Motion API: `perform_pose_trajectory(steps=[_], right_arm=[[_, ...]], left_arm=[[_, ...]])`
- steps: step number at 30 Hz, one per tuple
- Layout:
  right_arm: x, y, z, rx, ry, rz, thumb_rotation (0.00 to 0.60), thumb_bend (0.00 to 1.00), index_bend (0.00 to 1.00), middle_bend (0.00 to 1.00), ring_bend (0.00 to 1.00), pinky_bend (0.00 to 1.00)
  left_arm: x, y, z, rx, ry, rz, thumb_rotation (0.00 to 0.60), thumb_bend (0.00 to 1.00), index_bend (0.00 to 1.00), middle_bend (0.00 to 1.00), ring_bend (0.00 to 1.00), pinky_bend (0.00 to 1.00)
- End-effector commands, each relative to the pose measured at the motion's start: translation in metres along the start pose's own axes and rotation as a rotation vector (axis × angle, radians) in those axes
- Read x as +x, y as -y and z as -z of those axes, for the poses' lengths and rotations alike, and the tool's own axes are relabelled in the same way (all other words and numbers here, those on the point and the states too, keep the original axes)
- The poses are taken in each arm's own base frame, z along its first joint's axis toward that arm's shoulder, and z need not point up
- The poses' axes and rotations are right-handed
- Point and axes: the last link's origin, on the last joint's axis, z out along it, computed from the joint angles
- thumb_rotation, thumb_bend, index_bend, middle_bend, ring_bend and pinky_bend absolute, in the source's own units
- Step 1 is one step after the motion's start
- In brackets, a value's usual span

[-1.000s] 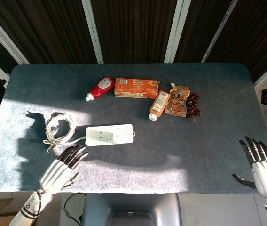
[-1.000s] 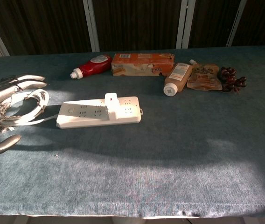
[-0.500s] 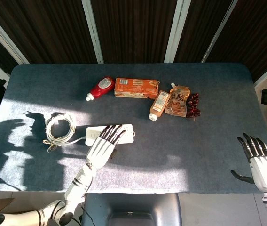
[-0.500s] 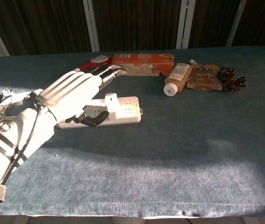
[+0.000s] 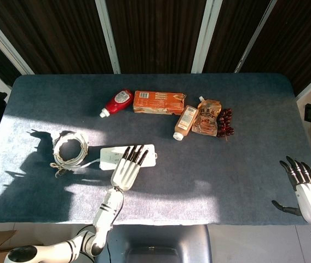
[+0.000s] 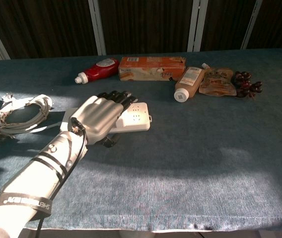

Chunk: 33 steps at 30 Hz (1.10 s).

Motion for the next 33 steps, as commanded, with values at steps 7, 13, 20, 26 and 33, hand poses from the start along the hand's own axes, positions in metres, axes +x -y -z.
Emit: perform_pose_trajectory(steps=[7, 13, 20, 26, 33], right_arm=[[0.0, 0.0, 0.002, 0.006, 0.006, -0.004, 0.6, 0.19, 0.0, 0.0, 0.0, 0.0], [-0.001, 0.001, 0.001, 0.008, 0.013, 0.002, 0.6, 0.19, 0.0, 0.0, 0.0, 0.0], [-0.002, 0.002, 0.001, 0.008, 0.016, 0.005, 0.6, 0.19, 0.0, 0.0, 0.0, 0.0], [-0.002, 0.002, 0.002, 0.008, 0.016, 0.003, 0.6, 0.19, 0.0, 0.0, 0.0, 0.0], [-0.001, 0.001, 0.002, 0.006, 0.017, 0.001, 0.6, 0.19, 0.0, 0.0, 0.0, 0.0]], left_arm=[[-0.002, -0.004, -0.004, 0.029, -0.004, 0.004, 0.6, 0.39, 0.01, 0.05, 0.08, 0.21], [0.0, -0.001, -0.008, 0.046, -0.045, 0.022, 0.6, 0.39, 0.1, 0.17, 0.19, 0.29], [-0.001, -0.001, -0.01, 0.05, -0.059, 0.055, 0.6, 0.39, 0.18, 0.26, 0.25, 0.36], [-0.004, -0.004, -0.01, 0.057, -0.045, 0.046, 0.6, 0.39, 0.16, 0.24, 0.23, 0.35], [-0.003, -0.006, -0.014, 0.066, -0.047, 0.051, 0.6, 0.39, 0.15, 0.23, 0.22, 0.35]])
